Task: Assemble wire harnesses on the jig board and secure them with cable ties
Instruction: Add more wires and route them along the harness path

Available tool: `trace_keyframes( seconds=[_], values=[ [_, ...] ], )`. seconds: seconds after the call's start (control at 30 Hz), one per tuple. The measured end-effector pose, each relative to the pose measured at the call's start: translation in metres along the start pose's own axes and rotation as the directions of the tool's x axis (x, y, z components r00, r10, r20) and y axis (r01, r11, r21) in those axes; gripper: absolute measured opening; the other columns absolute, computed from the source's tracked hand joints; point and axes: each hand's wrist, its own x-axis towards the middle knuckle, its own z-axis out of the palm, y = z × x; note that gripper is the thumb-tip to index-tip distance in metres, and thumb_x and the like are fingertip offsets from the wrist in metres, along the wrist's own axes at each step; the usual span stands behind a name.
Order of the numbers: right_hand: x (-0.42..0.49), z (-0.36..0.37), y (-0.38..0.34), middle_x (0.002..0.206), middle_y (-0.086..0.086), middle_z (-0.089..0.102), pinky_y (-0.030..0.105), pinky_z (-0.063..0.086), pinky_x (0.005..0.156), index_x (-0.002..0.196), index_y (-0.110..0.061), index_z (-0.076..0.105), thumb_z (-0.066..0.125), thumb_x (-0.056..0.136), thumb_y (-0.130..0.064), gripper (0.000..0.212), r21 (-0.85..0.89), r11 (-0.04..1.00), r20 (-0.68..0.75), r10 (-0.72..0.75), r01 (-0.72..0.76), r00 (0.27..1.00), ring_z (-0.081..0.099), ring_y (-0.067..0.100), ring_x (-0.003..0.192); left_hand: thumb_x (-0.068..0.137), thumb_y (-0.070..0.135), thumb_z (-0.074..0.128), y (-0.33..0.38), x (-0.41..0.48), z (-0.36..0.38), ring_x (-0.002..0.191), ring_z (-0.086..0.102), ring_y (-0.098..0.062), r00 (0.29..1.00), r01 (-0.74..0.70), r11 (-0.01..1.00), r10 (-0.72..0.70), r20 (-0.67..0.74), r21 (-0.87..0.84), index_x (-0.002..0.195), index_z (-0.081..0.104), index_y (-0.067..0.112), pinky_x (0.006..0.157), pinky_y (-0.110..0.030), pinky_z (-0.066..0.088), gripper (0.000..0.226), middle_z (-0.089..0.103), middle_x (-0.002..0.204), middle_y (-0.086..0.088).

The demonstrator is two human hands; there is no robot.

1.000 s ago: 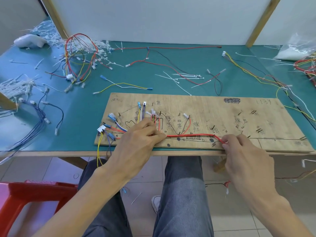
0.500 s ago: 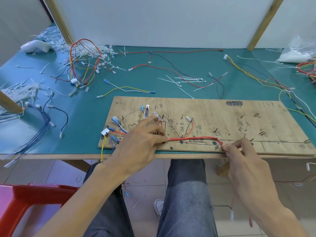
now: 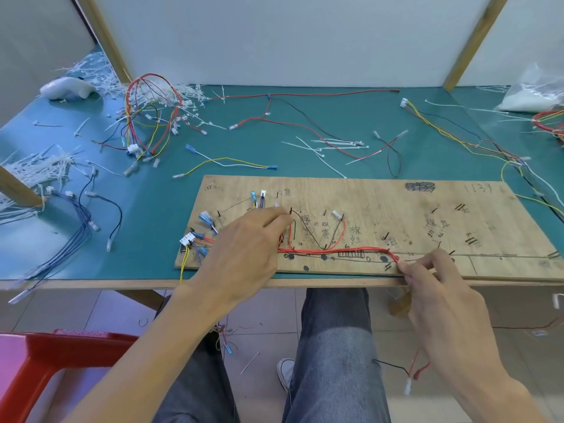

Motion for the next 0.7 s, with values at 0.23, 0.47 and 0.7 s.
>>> trace_keyframes(
  seconds=[0.23, 0.47, 0.7],
  values=[
    [0.005, 0.006, 0.007, 0.096, 0.006, 0.052, 0.047, 0.049, 0.042, 0.107, -0.012, 0.076, 0.076, 0.082, 0.009, 0.032, 0.037, 0.999, -0.088, 0.005, -0.002, 0.996, 0.055, 0.042, 0.050, 0.092, -0.001, 0.053, 0.002, 0.001, -0.003, 0.131, 0.059, -0.020, 0.999, -0.040, 0.998, 0.038, 0.038, 0.047, 0.154, 0.049, 0.028, 0.089, -0.043, 0.059, 0.068, 0.056, 0.152, 0.008],
    [0.005, 0.009, 0.009, 0.093, 0.004, 0.051, 0.044, 0.048, 0.042, 0.104, -0.012, 0.077, 0.075, 0.085, 0.005, 0.026, 0.071, 0.997, -0.117, 0.002, 0.006, 0.993, 0.056, 0.042, 0.052, 0.088, -0.007, 0.055, -0.003, -0.005, -0.003, 0.131, 0.059, -0.024, 0.992, -0.070, 0.995, 0.061, 0.112, 0.077, 0.154, 0.047, 0.023, 0.089, -0.046, 0.059, 0.073, 0.060, 0.147, 0.000],
    [0.007, 0.005, 0.011, 0.093, 0.002, 0.053, 0.047, 0.051, 0.046, 0.106, -0.013, 0.077, 0.073, 0.090, 0.000, 0.021, 0.063, 0.998, -0.106, -0.008, 0.014, 0.994, 0.060, 0.041, 0.057, 0.091, 0.004, 0.051, 0.007, -0.001, 0.002, 0.121, 0.060, -0.024, 0.991, 0.049, 0.988, -0.065, 0.114, 0.144, 0.147, 0.045, 0.021, 0.087, -0.039, 0.055, 0.059, 0.059, 0.141, 0.002]
  ],
)
